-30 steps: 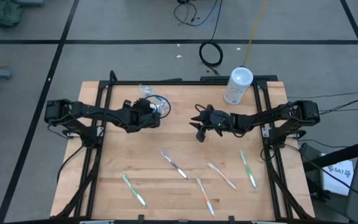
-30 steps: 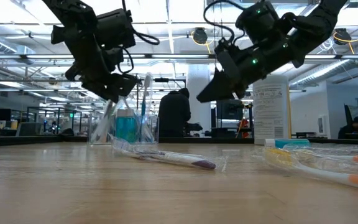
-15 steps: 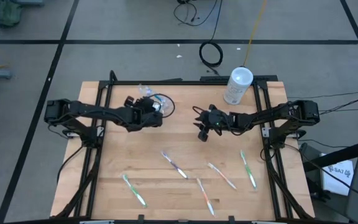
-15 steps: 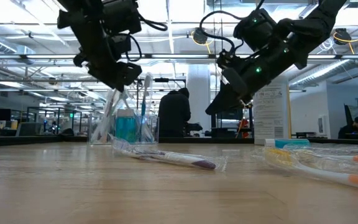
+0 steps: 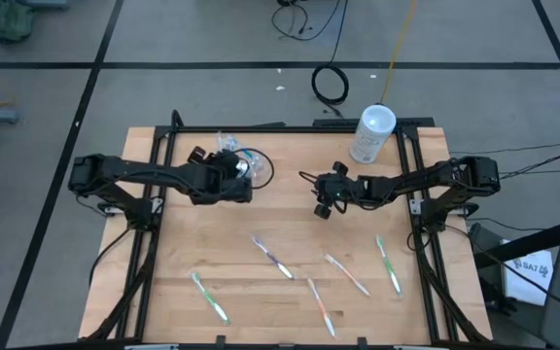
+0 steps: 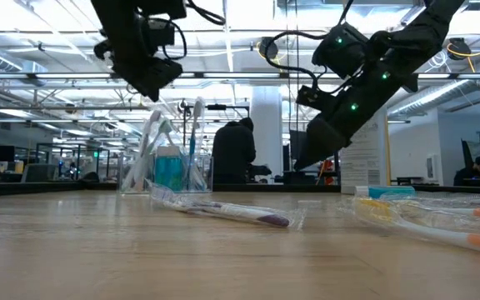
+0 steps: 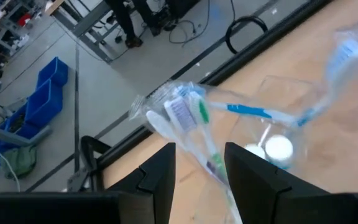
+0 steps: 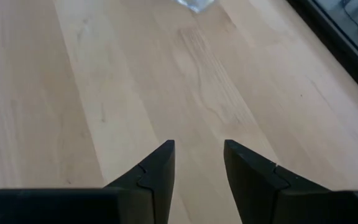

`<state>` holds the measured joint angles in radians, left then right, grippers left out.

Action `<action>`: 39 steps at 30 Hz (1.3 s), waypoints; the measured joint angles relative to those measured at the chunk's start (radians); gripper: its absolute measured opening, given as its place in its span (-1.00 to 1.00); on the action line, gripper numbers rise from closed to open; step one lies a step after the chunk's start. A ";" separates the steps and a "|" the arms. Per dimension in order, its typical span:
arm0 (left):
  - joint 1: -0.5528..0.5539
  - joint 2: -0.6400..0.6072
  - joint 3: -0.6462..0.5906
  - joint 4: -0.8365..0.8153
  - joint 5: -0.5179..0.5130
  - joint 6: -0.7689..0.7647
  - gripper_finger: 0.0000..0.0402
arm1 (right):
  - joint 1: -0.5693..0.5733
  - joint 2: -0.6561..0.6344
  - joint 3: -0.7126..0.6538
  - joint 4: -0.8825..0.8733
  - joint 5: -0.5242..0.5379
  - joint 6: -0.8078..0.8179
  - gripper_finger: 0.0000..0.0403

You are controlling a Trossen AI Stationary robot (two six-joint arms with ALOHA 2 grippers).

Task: Pick & Place toothbrushing station
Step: Put the mouthwash into the transparent organizer

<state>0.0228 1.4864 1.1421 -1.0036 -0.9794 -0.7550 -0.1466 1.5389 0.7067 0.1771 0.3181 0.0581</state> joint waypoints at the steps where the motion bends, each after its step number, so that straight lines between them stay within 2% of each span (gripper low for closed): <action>1: -0.012 0.000 0.014 -0.031 0.007 -0.008 -0.28 | -0.002 0.000 0.000 -0.008 0.000 0.000 -0.36; 8: -0.113 -0.001 0.064 -0.189 0.010 -0.108 -0.28 | -0.011 0.000 0.000 -0.068 0.000 0.000 -0.40; 13: -0.184 0.000 0.064 -0.259 0.018 -0.197 -0.28 | -0.011 0.000 0.000 -0.187 0.000 0.000 -0.40; 18: -0.236 0.000 0.064 -0.254 0.046 -0.218 -0.28 | -0.011 0.000 0.000 -0.276 0.005 -0.009 -0.41; 25: -0.274 0.000 0.063 -0.250 0.047 -0.254 -0.28 | -0.011 -0.010 0.000 -0.360 0.151 -0.015 -0.41; 39: -0.280 0.000 0.063 -0.224 0.061 -0.244 -0.28 | -0.011 -0.154 -0.001 -0.511 0.149 0.008 -0.38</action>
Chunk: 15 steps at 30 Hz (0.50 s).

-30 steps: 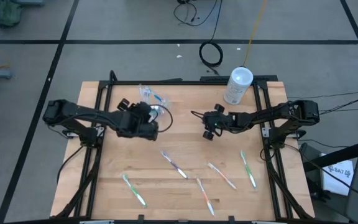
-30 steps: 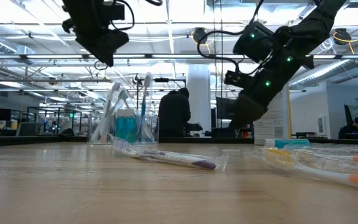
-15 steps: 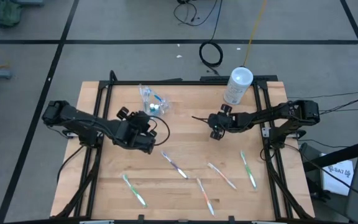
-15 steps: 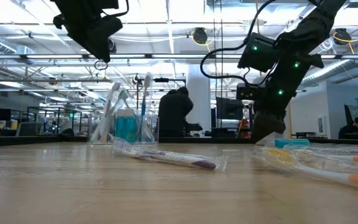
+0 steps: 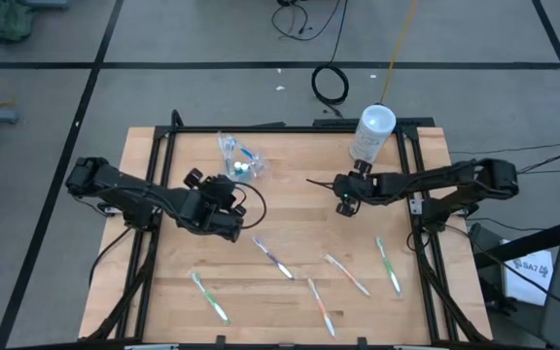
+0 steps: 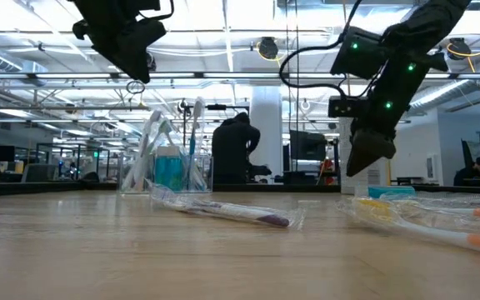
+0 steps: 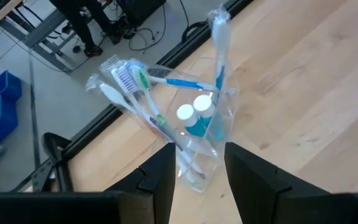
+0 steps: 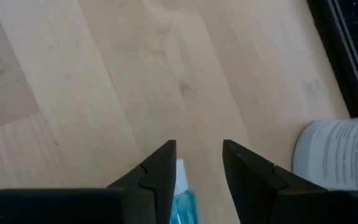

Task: Pick & Place toothbrushing station
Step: Put the mouthwash into the transparent organizer

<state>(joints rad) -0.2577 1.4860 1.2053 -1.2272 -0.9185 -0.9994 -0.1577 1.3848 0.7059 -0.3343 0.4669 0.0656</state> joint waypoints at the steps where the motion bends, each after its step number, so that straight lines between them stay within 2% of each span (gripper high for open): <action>1: 0.000 0.000 0.000 0.006 0.001 0.000 -0.28 | -0.001 -0.008 0.000 0.000 -0.001 0.003 -0.37; 15: 0.000 0.000 0.000 0.009 0.022 0.000 -0.28 | -0.125 -0.002 0.001 -0.037 -0.231 -0.007 -0.04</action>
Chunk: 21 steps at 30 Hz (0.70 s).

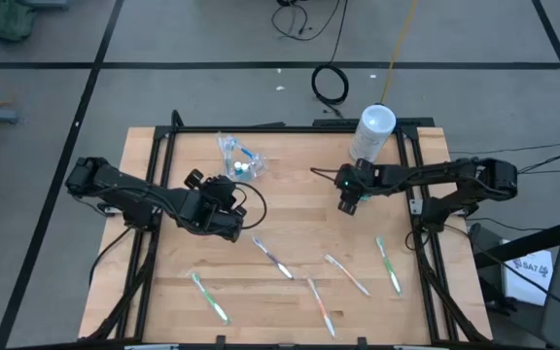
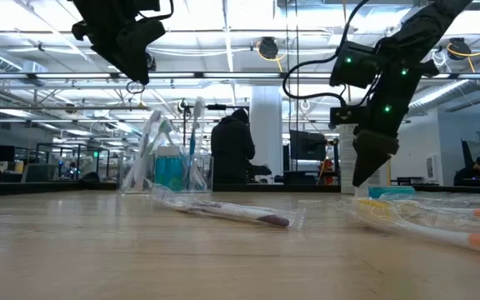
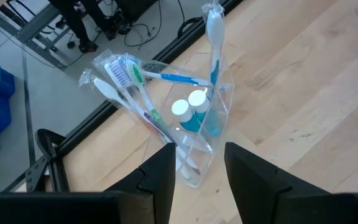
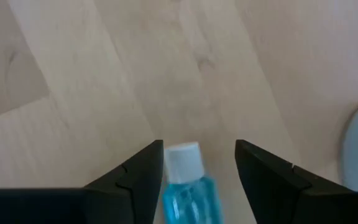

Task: Pick & Place toothbrushing station
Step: Put the mouthwash into the transparent organizer

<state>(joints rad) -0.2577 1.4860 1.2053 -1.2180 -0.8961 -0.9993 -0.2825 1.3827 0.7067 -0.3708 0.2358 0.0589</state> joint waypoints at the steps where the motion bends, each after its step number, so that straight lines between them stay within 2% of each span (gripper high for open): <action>1: 0.000 0.000 0.000 0.000 0.000 0.000 -0.28 | -0.012 0.000 0.000 -0.003 -0.029 0.000 -0.02; 4: 0.000 0.000 0.000 0.000 0.002 0.000 -0.28 | -0.047 0.000 0.000 -0.001 -0.085 0.005 0.00; 13: 0.000 0.000 0.000 -0.001 0.001 0.000 -0.28 | -0.078 0.000 -0.008 0.005 -0.085 0.008 0.00; 21: 0.000 0.000 0.000 -0.001 0.001 0.000 -0.28 | -0.077 -0.005 -0.116 0.040 -0.082 0.004 0.00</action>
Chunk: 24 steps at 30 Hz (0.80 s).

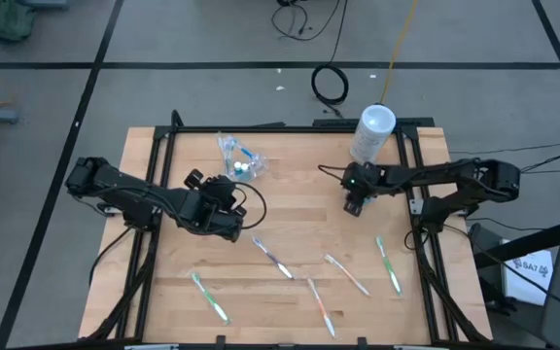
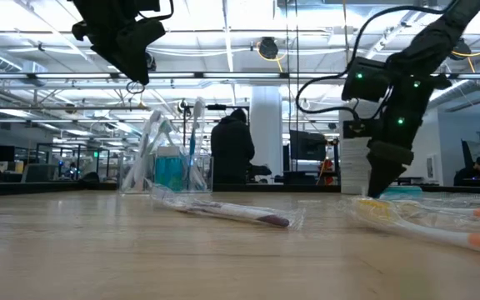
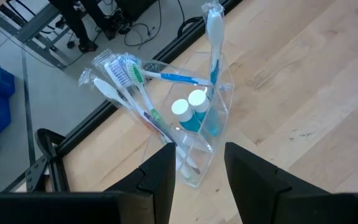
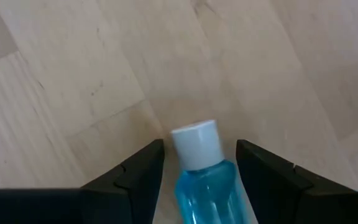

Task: Pick & Place toothbrushing station
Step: Put the mouthwash into the transparent organizer

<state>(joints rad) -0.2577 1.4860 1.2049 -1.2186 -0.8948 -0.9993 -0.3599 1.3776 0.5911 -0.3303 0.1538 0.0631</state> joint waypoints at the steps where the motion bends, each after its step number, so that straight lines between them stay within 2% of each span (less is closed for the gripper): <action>1: 0.000 0.000 0.000 0.000 0.000 0.000 -0.28 | 0.000 -0.001 -0.017 0.018 0.001 0.004 0.00; 6: 0.000 0.000 0.000 0.000 -0.004 0.000 -0.28 | 0.000 -0.002 -0.070 0.076 -0.002 0.025 -0.05; 16: 0.001 0.000 0.000 0.001 -0.005 0.000 -0.28 | 0.000 0.003 -0.074 0.075 -0.047 0.023 -0.31; 24: 0.001 0.000 0.000 0.001 -0.005 0.000 -0.28 | 0.001 0.004 -0.074 0.098 -0.073 0.066 -0.35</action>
<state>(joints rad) -0.2569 1.4860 1.2045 -1.2179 -0.8993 -0.9993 -0.3592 1.3815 0.5169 -0.2328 0.0810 0.1288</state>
